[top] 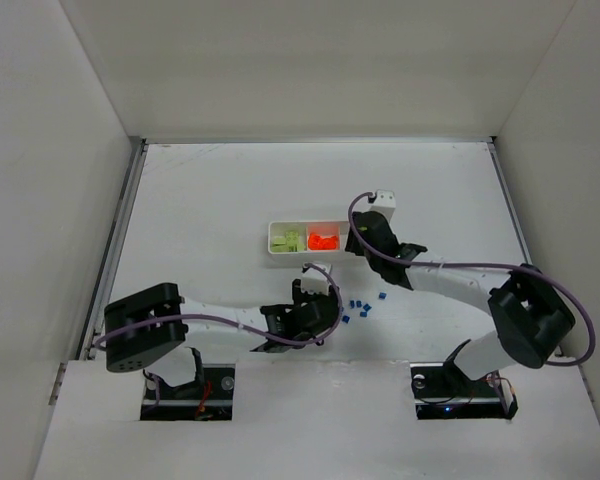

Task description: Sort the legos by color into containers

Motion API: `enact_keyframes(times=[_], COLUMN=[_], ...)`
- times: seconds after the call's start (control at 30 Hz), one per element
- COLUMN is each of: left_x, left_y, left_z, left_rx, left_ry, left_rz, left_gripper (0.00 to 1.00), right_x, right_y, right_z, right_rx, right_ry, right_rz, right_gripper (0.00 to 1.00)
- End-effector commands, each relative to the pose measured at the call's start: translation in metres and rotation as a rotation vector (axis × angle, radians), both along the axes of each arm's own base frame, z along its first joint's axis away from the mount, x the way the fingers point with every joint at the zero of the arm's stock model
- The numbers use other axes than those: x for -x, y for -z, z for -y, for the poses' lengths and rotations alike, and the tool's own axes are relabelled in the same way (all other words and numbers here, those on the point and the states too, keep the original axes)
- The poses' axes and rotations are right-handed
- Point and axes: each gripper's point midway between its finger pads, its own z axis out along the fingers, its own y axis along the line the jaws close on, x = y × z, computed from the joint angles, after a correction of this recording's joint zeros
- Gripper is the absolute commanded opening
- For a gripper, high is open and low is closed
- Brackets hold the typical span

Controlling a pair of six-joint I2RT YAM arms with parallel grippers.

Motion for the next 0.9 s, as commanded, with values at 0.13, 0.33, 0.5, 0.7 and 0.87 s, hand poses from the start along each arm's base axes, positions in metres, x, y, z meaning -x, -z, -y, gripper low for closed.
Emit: enact_keyframes(times=[0.13,0.33,0.5,0.7,0.87], left_x=[-0.005,-0.003,-0.007,-0.011,-0.015], left_y=[-0.005,0.006,0.015,0.018,0.023], left_z=[0.02,0.031,0.034,0.034,0.029], left_rx=[0.002,-0.013,-0.026,-0.032,-0.047], left_ry=[0.013,0.041,0.032,0.021,0.008], left_rz=[0.015,0.003,-0.003,0.0,-0.005], left_gripper=[0.49,0.46,0.42,0.32,0.19], right_x=[0.002,0.041,0.066,0.075,0.077], right_y=[-0.042,-0.038,-0.024,-0.009,-0.014], right_z=[0.006,0.008,0.009,0.005,0.003], right_rx=[-0.08,-0.131,-0.159,-0.139,-0.152], right_ry=[0.029,-0.004,-0.019,-0.034,-0.039], right_rz=[0.131,0.137,0.113,0.084,0.093], right_gripper=[0.52,0.48,0.43,0.43,0.43])
